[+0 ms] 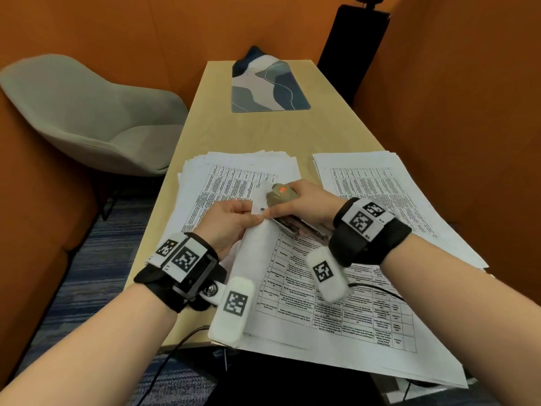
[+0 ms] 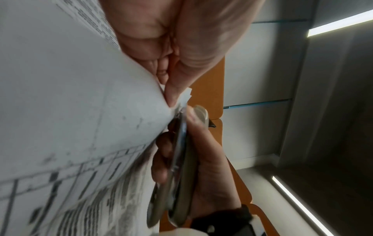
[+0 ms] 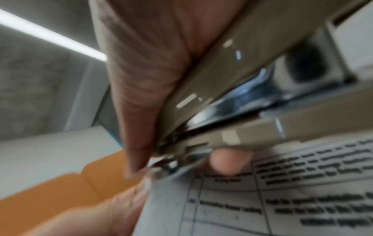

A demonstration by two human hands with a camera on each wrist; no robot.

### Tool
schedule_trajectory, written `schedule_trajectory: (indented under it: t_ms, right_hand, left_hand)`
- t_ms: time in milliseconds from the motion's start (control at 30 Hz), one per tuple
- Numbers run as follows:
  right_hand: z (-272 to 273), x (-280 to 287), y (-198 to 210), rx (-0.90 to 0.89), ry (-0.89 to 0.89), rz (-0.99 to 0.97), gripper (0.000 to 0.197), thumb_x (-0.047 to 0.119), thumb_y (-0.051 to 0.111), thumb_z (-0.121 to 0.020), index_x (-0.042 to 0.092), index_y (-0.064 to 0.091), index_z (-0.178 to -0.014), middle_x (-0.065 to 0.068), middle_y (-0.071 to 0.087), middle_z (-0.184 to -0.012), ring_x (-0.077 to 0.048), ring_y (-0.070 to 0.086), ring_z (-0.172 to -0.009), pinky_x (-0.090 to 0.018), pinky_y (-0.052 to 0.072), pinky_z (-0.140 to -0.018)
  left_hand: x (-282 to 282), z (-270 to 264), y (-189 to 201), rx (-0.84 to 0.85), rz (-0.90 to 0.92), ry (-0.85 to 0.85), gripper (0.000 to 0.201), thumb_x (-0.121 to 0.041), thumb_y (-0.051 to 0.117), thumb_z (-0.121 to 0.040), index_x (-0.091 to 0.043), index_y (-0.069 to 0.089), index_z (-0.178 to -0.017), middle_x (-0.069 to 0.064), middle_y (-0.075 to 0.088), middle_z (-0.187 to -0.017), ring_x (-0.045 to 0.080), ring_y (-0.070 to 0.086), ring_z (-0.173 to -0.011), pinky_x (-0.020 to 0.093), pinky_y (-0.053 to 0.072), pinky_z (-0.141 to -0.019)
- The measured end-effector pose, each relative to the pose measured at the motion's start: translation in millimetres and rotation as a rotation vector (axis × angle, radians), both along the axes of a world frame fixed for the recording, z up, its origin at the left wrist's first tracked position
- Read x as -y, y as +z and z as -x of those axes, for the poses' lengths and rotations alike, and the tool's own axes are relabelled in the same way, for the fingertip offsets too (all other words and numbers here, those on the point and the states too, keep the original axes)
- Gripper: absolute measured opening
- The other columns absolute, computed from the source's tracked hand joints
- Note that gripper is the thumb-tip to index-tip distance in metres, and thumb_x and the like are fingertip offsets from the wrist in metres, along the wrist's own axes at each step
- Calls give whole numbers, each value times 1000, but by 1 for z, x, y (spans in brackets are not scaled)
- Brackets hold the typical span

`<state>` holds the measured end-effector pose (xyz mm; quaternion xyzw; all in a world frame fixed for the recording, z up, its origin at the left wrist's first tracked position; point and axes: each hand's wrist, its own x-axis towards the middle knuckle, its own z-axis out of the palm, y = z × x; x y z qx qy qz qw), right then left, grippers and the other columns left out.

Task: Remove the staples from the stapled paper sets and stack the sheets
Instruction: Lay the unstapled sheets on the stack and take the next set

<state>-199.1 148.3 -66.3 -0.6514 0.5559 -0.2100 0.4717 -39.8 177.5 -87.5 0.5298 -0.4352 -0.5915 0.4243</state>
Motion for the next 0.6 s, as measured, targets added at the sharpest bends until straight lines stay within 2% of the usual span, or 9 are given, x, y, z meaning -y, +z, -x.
schedule_trajectory:
  t_ms: [67,133,200,333,400,433,500,567,600]
  right_hand:
    - [6,-1,3,100,58,-168,25,24,74,-77,7,59,-89,-6,60,-73,-18,55,-54,-23,45,-44]
    - [11,-2,6,44,83,-125,25,24,74,-77,6,60,-89,-8,62,-76,-18,57,-56,-25,48,-45]
    - [20,-8,11,-43,62,1,32,27,74,-77,3,62,-95,-10,66,-81,-18,60,-61,-29,51,-54]
    - [74,-31,26,-37,-129,148,27,31,75,-75,12,58,-82,-7,62,-66,-20,55,-50,-30,47,-47]
    - [118,-48,31,-141,-303,226,32,35,76,-74,9,59,-82,-8,62,-65,-21,55,-50,-29,47,-47]
    - [141,-60,33,-223,-400,254,34,37,75,-75,9,59,-84,-7,63,-66,-20,56,-50,-28,47,-47]
    - [187,-85,32,-393,-585,248,37,42,72,-77,10,59,-90,-6,64,-75,-22,59,-61,-31,51,-57]
    - [234,-111,23,-533,-757,150,43,45,69,-78,9,59,-100,-9,63,-90,-27,61,-81,-38,52,-76]
    - [255,-124,17,-550,-842,82,46,47,69,-78,10,59,-104,-10,63,-96,-29,61,-89,-40,51,-82]
  left_hand:
    - [0,-1,-1,40,7,16,17,11,54,-84,-3,63,-88,9,66,-85,16,64,-75,16,54,-56]
    - [0,-3,-2,55,19,25,18,10,54,-85,-5,63,-87,8,67,-85,17,64,-76,17,54,-59]
    - [1,-5,-3,110,42,13,17,8,55,-85,-5,64,-91,6,67,-84,17,64,-77,20,53,-64]
    - [0,-7,-7,237,168,-19,17,2,59,-85,-9,64,-97,2,69,-85,19,64,-83,26,49,-75]
    - [1,-9,-11,256,214,-22,21,3,59,-85,-18,62,-86,-10,68,-69,9,64,-71,21,48,-67]
    - [2,-10,-13,249,229,-42,25,4,58,-85,-21,60,-83,-12,67,-64,3,63,-62,17,48,-62]
    - [2,-12,-15,216,270,-81,28,6,58,-83,-22,59,-81,-12,68,-61,-2,62,-55,16,49,-58]
    - [4,-16,-21,235,241,-158,23,2,60,-81,-21,60,-83,-17,69,-63,0,64,-60,20,52,-61]
    - [9,-23,-25,243,242,-153,18,-6,62,-80,-23,61,-85,-18,69,-68,-1,65,-63,17,54,-60]
